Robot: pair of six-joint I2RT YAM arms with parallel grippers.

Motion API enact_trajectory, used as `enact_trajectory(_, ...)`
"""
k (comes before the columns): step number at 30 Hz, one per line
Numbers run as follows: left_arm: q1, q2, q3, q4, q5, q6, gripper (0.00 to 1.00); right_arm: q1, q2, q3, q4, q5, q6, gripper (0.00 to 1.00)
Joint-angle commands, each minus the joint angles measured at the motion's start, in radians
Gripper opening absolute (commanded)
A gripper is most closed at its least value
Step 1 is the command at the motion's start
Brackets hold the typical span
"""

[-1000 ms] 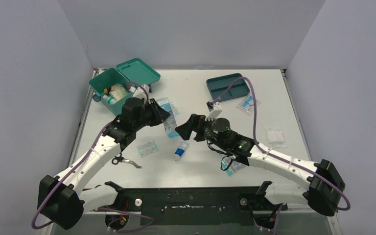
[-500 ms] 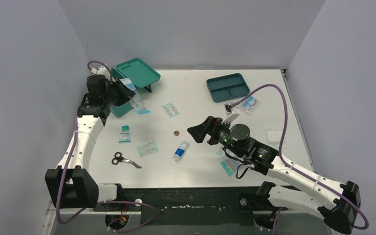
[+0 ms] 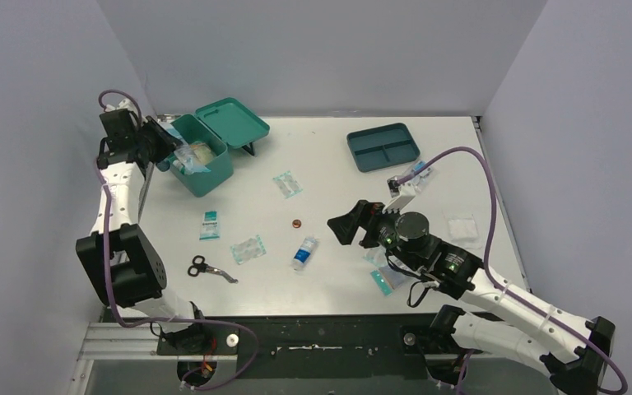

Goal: Organize the medicine kit
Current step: Place the medical item at the medicine box.

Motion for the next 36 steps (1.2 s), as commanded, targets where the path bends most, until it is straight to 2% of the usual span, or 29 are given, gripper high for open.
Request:
enact_trajectory(1, 0.023, 0.049, 0.096, 0.059, 0.03, -0.015, 0.19, 0.01, 0.005, 0.043, 0.01, 0.047, -0.012, 1.0)
enact_trajectory(10, 0.038, 0.208, 0.179, 0.186, 0.053, -0.126, 0.19, 0.009, 0.058, 0.093, -0.009, 0.056, -0.026, 1.0)
enact_trajectory(17, 0.038, 0.322, 0.261, 0.187, 0.067, -0.138, 0.19, 0.01, 0.07, 0.098, 0.001, 0.06, -0.025, 1.0)
enact_trajectory(36, -0.011, 0.41, 0.238, 0.261, 0.044, -0.191, 0.19, 0.007, 0.058, 0.108, -0.02, 0.082, -0.06, 1.0)
